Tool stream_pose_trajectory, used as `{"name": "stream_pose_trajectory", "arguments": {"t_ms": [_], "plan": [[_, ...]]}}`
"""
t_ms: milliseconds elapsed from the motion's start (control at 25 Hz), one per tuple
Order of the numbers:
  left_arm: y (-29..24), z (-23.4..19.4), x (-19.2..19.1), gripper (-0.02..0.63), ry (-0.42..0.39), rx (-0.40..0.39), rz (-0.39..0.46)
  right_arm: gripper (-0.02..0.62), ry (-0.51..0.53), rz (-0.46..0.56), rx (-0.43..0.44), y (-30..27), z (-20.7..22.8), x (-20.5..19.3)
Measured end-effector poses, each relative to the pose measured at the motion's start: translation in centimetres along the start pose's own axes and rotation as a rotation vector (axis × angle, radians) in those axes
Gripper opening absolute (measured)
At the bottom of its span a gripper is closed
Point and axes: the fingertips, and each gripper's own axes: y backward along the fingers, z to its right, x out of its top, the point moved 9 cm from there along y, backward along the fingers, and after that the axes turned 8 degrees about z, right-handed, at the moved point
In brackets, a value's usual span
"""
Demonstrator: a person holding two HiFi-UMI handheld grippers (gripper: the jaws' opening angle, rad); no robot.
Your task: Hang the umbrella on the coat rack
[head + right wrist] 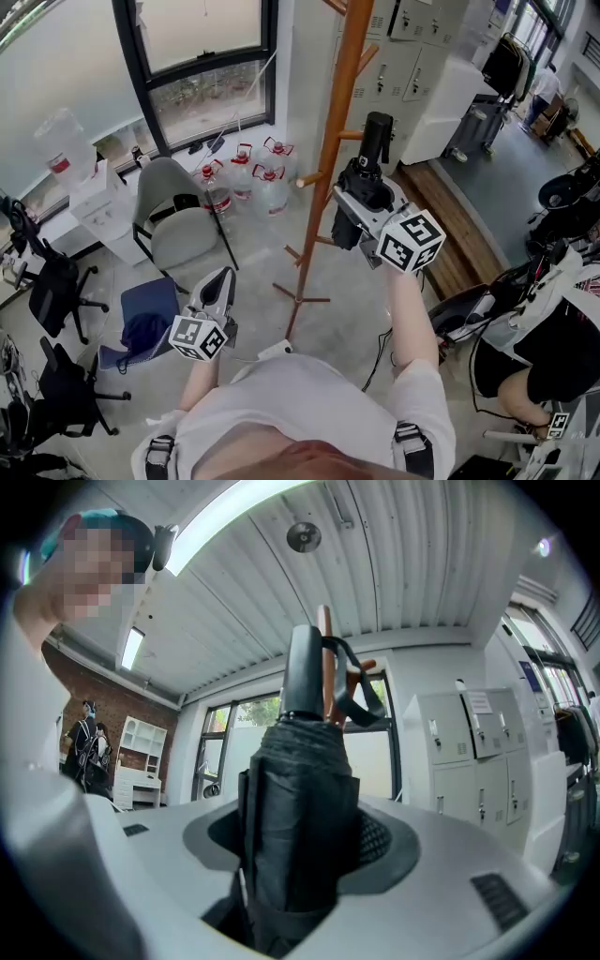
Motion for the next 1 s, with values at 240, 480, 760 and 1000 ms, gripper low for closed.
{"name": "stream_pose_trajectory", "arguments": {"t_ms": [240,480,760,1000], "plan": [[-0.2,-0.3,0.0,0.009,0.001,-0.004,-0.006,0.252,-0.022,-0.029,0.011,-0.1,-0.8,-1.6],[-1.1,-0.2,-0.1,0.009,0.0,-0.023,-0.018,0.252,-0.053,-0.055,0.009,0.3,-1.6,-3.5],[-1.1,0.2,-0.2,0.009,0.008,-0.045,-0.027,0.25,-0.088,-0.108,-0.017,1.3,-3.3,-6.3],[-0.6,0.4,-0.5,0.009,0.003,-0.054,-0.037,0.25,-0.102,-0.172,-0.032,1.5,-4.1,-9.5]]}}
